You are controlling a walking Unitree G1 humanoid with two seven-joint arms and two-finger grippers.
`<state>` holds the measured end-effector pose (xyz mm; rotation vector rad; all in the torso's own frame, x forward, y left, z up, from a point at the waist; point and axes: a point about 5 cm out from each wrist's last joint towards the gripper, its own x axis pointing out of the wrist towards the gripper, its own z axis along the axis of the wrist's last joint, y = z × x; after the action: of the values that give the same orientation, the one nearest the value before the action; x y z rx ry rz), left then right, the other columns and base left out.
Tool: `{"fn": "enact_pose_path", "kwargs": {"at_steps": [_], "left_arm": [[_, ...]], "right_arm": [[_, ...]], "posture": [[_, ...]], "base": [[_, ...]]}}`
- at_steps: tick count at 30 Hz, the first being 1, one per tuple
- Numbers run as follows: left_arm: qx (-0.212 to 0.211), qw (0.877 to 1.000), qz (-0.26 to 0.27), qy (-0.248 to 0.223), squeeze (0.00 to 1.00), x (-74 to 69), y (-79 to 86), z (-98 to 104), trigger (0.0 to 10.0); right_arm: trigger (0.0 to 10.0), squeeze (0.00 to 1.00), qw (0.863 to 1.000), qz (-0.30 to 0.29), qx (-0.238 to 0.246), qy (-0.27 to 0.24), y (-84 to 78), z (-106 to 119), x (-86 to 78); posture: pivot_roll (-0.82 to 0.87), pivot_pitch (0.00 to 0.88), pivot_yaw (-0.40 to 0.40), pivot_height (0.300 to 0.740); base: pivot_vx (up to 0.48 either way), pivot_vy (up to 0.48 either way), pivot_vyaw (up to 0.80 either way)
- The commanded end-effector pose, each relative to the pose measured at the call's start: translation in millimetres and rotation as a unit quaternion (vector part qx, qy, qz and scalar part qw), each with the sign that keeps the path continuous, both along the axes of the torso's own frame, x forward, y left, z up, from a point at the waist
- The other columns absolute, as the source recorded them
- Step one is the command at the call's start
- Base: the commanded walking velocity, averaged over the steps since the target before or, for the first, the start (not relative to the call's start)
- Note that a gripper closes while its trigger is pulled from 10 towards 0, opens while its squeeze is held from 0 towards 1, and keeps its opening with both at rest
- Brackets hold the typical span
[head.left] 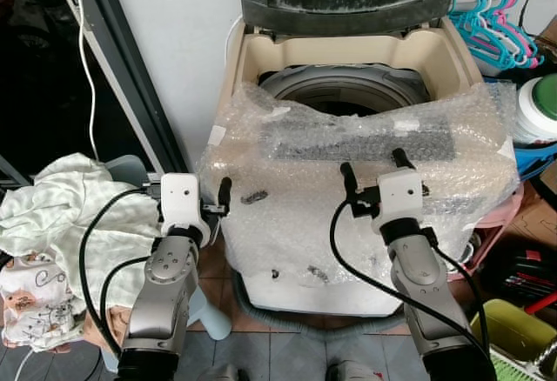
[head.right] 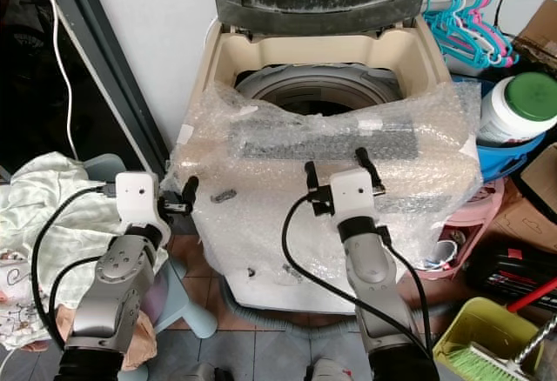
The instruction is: Clothes washing
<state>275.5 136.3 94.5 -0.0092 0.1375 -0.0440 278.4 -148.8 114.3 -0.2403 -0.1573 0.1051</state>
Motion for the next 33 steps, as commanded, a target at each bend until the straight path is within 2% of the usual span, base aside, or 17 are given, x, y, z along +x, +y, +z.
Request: {"fn": "enact_pose_path", "kwargs": {"at_steps": [1, 8, 11, 14, 18, 21, 23, 33], "left_arm": [[0.009, 1.0, 0.004, -0.007, 0.0, 2.7, 3.5, 2.8, 10.0], [0.011, 1.0, 0.005, -0.008, 0.0, 3.5, 3.2, 3.1, 10.0], [0.013, 1.0, 0.004, -0.008, 0.0, 4.1, 3.3, 3.1, 10.0], [0.014, 1.0, 0.005, -0.008, 0.0, 4.2, 3.5, 3.0, 10.0], [0.015, 1.0, 0.004, -0.008, 0.0, 3.8, 3.1, 2.8, 10.0], [0.015, 1.0, 0.003, -0.008, 0.0, 3.9, 2.7, 2.6, 10.0], [0.015, 1.0, 0.002, -0.008, 0.0, 4.1, 2.5, 2.7, 10.0], [0.017, 1.0, 0.002, -0.006, 0.0, 5.4, 3.6, 3.2, 10.0]], "right_arm": [[10.0, 0.0, 1.0, -0.001, 0.004, -0.006, 0.6, 4.9, 3.6], [10.0, 0.0, 1.0, 0.0, -0.001, -0.003, 1.1, 3.1, 4.9], [10.0, 0.0, 1.0, -0.024, -0.001, 0.013, -0.2, -1.1, 8.2], [10.0, 0.0, 1.0, -0.002, 0.008, 0.023, 3.9, -2.6, 10.0], [10.0, 0.0, 0.999, -0.011, 0.028, 0.033, 4.4, -4.5, 11.0], [10.0, 0.0, 0.999, 0.007, 0.033, 0.043, 8.0, -4.7, 11.5], [10.0, 0.0, 0.998, 0.028, 0.035, 0.043, 9.8, -5.2, 8.9], [10.0, 0.0, 0.998, 0.039, 0.038, 0.038, 9.7, -3.4, 9.9]], "posture": [[-0.03, 0.0, 0.087, 0.74], [-0.02, 0.0, 0.085, 0.74], [-0.02, 0.0, 0.084, 0.74], [-0.02, 0.0, 0.084, 0.74], [-0.03, 0.0, 0.081, 0.74], [-0.03, 0.0, 0.081, 0.74], [-0.03, 0.0, 0.082, 0.74], [-0.03, 0.0, 0.087, 0.74]], "base": [[0.0, 0.0, 0.0], [0.0, 0.0, 0.0], [-0.161, 0.0, 0.0], [-0.081, 0.0, 0.0], [0.0, 0.0, 0.0], [0.0, 0.0, 0.0], [-0.242, 0.0, 0.0], [-0.255, 0.0, 0.0]]}}
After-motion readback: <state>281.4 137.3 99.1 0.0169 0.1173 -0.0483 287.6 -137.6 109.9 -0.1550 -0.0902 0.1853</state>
